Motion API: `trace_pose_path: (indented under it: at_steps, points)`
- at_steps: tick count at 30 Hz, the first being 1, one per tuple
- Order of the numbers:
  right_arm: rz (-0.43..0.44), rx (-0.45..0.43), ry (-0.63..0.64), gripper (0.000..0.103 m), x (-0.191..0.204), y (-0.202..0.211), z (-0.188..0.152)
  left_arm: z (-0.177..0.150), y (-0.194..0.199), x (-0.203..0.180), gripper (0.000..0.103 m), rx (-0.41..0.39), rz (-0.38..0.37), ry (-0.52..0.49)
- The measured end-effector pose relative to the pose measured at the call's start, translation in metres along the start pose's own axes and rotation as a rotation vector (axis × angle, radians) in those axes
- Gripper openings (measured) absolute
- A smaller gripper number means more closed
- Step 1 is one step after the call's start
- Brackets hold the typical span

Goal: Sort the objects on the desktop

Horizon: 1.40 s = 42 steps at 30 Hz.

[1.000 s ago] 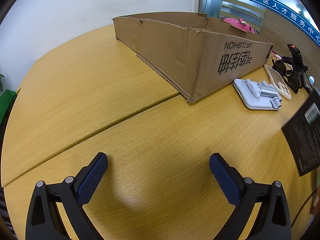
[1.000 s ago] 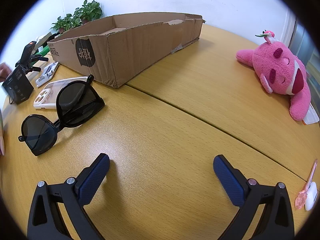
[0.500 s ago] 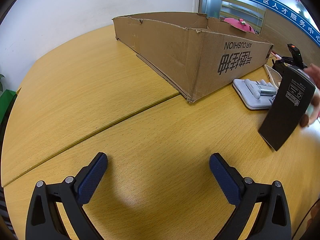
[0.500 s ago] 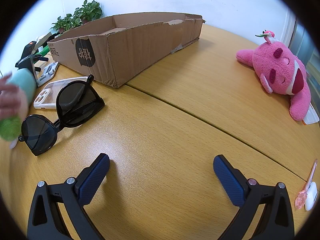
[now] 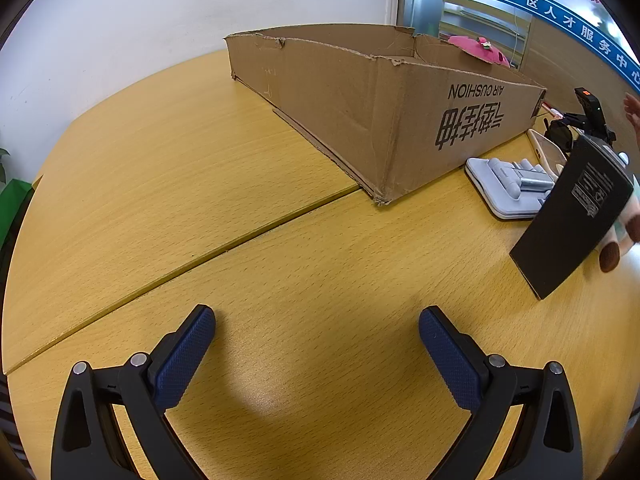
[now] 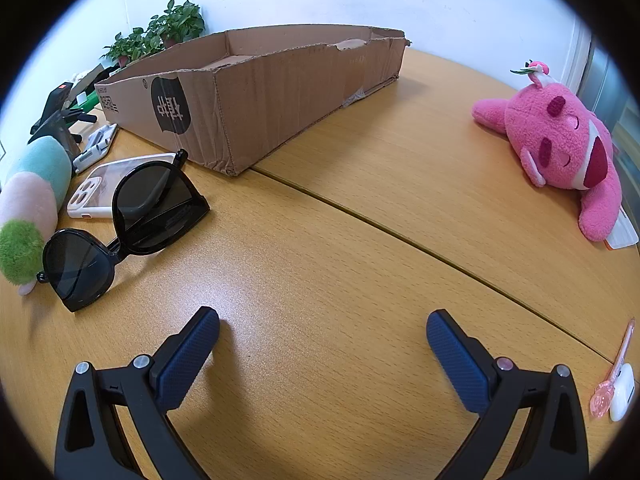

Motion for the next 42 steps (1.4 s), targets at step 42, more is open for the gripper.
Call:
trace_pose_path:
  at_steps: [42]
  points:
    - [-0.173, -0.324, -0.298, 0.102, 0.176, 0.123, 0.024, 0.062, 0.200, -0.156, 0.103, -0.399, 0.455, 0.346]
Point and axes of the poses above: each gripper's, at about its wrist camera, not at the fingertips, and y roughly against the way its jaws point, x to its left, z to its top, the point moved 4 cm from there along -y, roughly the way its jaws point, and after that the axes turned 11 degrees about -y, right-handed, at the moved point
